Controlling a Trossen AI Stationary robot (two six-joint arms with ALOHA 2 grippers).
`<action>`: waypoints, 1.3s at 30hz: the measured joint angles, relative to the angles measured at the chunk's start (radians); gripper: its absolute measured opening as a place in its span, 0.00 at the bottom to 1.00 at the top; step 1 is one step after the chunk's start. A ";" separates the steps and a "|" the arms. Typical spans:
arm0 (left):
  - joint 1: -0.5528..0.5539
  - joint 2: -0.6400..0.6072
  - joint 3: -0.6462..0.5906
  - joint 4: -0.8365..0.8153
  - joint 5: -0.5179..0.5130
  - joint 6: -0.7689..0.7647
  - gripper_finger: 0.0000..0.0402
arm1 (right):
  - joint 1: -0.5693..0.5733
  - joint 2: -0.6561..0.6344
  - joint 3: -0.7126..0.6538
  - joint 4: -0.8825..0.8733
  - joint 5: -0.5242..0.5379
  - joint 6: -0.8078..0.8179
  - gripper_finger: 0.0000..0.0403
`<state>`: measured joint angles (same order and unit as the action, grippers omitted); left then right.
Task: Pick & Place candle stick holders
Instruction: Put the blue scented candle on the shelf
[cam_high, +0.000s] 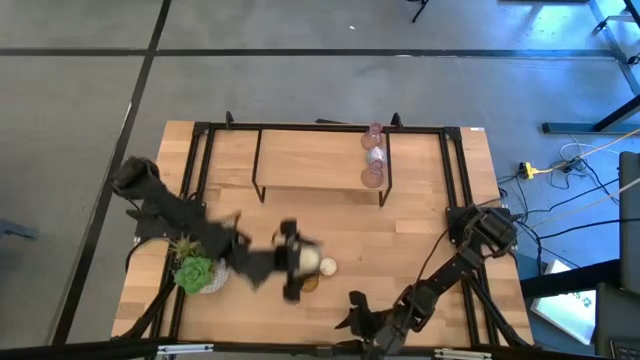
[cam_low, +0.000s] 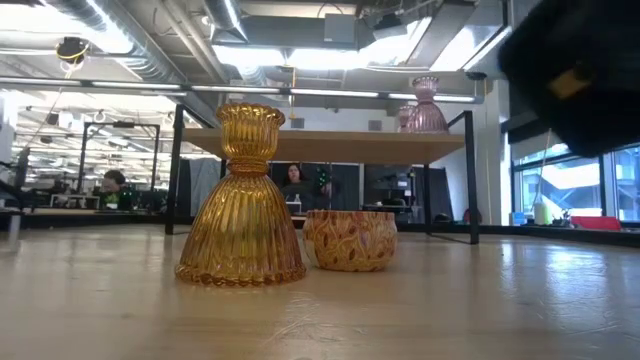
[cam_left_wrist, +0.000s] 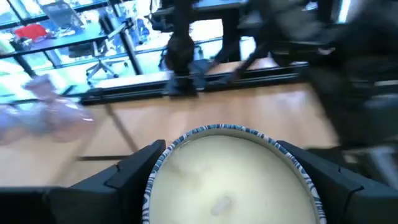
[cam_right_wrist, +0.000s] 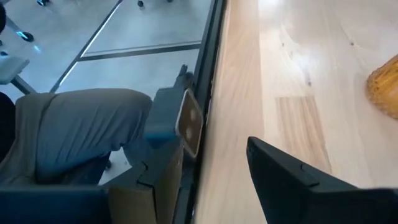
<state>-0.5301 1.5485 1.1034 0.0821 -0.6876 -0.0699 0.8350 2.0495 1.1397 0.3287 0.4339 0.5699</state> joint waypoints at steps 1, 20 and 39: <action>0.049 -0.024 0.000 -0.028 0.044 0.015 0.71 | 0.007 0.000 0.000 -0.007 0.009 0.009 0.45; 0.905 -0.003 0.000 0.010 0.964 0.191 0.71 | 0.077 -0.017 0.000 -0.413 0.337 0.303 0.45; 0.978 0.082 0.000 0.146 1.073 0.275 0.71 | -0.198 -0.326 -0.655 0.440 0.204 -0.150 0.45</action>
<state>0.4477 1.6310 1.1034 0.2279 0.3851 0.2050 0.6366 1.7233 0.4845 0.7683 0.6377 0.4196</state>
